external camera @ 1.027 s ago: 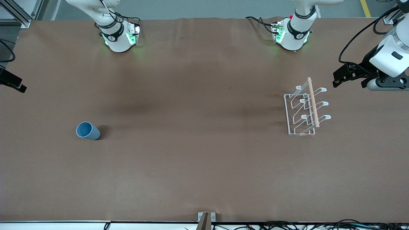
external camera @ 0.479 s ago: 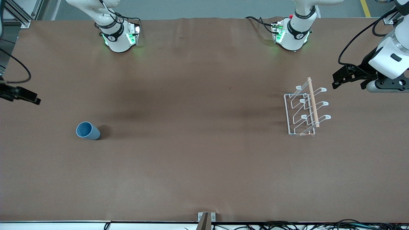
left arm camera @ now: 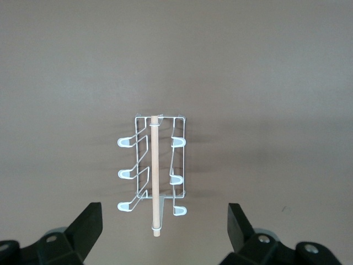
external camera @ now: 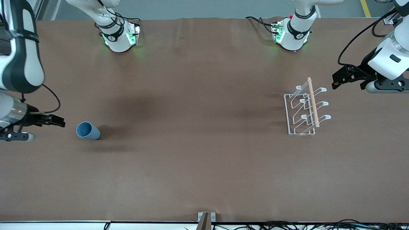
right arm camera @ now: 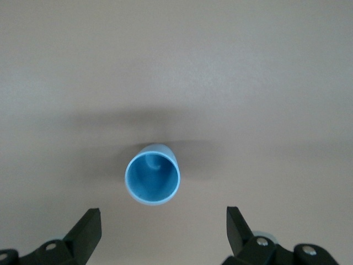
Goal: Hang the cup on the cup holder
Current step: 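Reach the right gripper down to the light blue cup, then close the right gripper on the cup rim and lift it, then carry the cup toward center while the left gripper reaches toward it, then grasp the cup with the left gripper while the right gripper releases, then move the cup to the wire rack while the right gripper withdraws, then lower the cup onto a rack hook and open the left gripper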
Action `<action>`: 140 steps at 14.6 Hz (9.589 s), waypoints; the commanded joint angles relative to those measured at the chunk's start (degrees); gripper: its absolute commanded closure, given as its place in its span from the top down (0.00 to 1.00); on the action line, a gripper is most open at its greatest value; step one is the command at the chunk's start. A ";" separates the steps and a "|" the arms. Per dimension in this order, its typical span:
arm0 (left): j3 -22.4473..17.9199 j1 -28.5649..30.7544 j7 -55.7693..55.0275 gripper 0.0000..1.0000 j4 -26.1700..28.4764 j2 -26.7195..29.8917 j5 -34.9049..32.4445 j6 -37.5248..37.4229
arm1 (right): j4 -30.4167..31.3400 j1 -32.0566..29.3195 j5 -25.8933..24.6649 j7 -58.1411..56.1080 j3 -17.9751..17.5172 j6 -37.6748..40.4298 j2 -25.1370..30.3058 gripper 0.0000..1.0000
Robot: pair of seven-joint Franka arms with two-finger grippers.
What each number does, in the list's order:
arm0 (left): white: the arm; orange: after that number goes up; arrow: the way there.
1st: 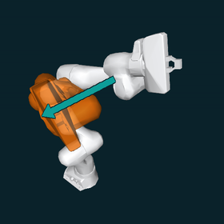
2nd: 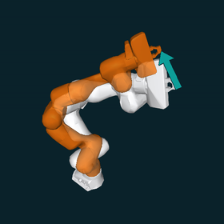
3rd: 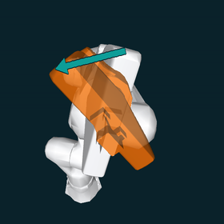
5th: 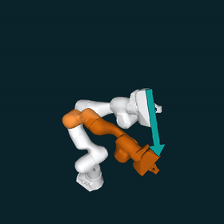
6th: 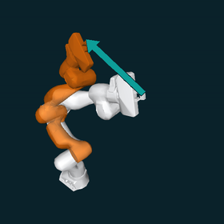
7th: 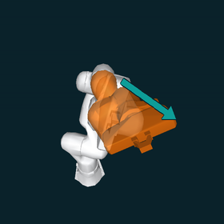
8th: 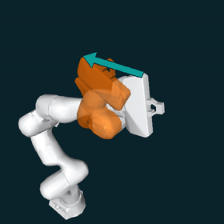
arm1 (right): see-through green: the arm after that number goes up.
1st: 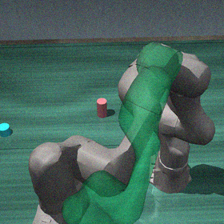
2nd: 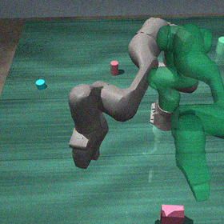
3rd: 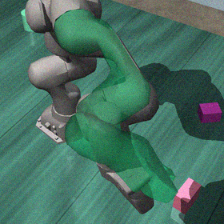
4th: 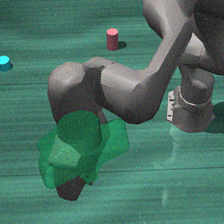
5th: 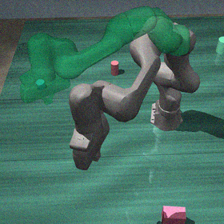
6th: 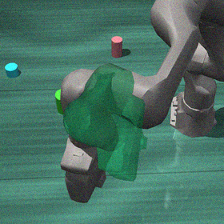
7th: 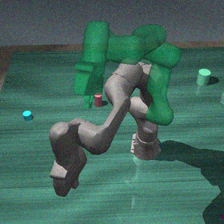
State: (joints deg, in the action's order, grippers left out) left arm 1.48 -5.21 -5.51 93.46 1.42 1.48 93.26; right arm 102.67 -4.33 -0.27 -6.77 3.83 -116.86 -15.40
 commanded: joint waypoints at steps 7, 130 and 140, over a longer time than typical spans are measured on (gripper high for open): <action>-0.07 -0.33 0.59 1.00 0.32 0.16 -0.95 0.69 | 11.15 -3.58 1.06 -8.26 -0.84 -17.70 -5.51 1.00; 24.62 -5.08 31.26 0.85 12.37 -39.92 -73.21 -19.96 | -17.77 1.09 1.06 11.61 1.27 29.95 14.70 1.00; 24.62 -4.64 29.34 1.00 4.13 -36.32 -68.28 -19.96 | -16.89 0.11 -1.84 11.08 -2.16 28.44 14.79 1.00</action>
State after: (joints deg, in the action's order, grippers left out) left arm 26.02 -10.21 24.82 100.43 -37.58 -68.71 73.79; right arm 85.25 -2.64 -1.03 4.27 3.37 -88.02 -0.95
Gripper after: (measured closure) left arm 0.000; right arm 0.000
